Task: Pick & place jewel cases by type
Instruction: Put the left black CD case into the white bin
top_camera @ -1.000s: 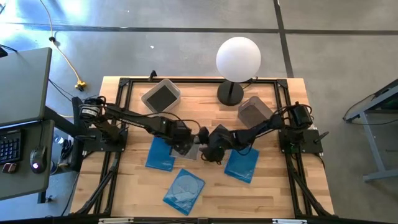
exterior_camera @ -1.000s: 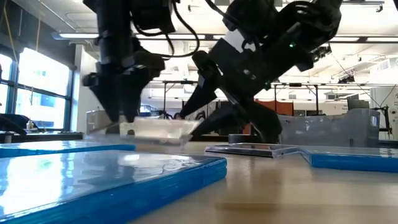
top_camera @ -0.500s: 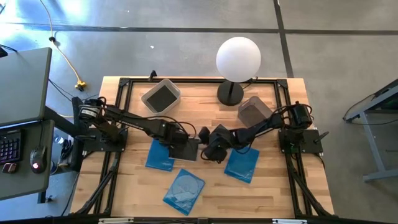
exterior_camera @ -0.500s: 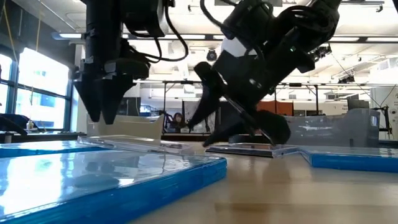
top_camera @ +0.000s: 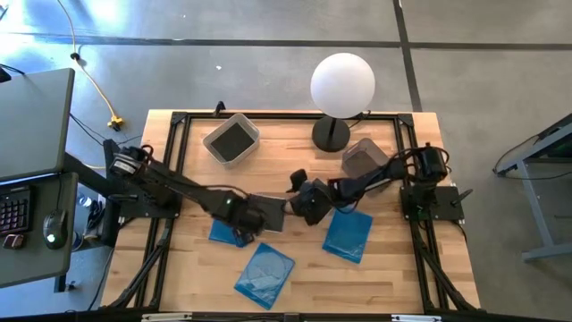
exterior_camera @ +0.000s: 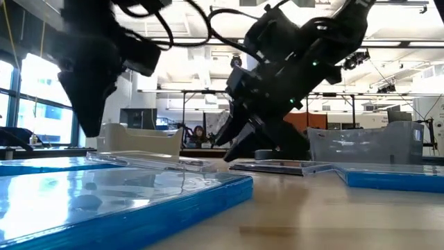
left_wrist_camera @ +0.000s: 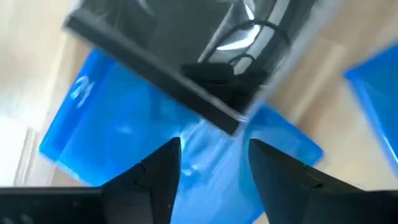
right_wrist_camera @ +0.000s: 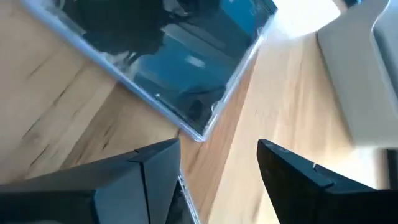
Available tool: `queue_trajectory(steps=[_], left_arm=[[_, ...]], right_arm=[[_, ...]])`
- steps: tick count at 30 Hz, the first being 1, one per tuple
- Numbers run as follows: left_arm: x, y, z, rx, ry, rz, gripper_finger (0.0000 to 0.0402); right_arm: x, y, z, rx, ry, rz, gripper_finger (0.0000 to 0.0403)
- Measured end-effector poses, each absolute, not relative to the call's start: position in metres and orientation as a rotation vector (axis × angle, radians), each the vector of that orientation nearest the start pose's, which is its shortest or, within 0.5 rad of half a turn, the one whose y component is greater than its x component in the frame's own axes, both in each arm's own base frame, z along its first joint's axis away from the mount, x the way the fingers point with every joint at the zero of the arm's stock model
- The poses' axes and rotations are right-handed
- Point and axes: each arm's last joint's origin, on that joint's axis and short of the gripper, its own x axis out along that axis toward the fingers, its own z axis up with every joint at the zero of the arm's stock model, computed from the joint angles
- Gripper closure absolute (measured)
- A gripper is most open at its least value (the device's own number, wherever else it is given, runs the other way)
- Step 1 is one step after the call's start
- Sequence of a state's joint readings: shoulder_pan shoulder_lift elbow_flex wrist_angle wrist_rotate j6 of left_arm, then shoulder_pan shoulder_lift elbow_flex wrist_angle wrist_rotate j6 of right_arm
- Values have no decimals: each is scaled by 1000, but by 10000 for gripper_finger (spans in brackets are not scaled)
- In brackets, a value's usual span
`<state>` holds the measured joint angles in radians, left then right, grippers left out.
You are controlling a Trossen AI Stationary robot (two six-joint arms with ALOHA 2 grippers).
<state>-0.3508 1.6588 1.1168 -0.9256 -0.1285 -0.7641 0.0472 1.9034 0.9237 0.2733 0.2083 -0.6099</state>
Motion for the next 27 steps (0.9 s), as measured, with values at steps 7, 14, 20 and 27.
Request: queue_trajectory(steps=[7,14,20,27], left_arm=[[277,-131,198,-51,1238,194,244],[282,-139,189,231,1154,194,225],[293,-149,162,365,1174,118,171],[295,-150,154,493,1168,186,138]], right_arm=[[367,-8,146,-535,609,15,195],[366,-50,155,-260,544,-68,195],[362,-81,155,-80,521,-132,195],[362,-98,146,19,508,-118,195]])
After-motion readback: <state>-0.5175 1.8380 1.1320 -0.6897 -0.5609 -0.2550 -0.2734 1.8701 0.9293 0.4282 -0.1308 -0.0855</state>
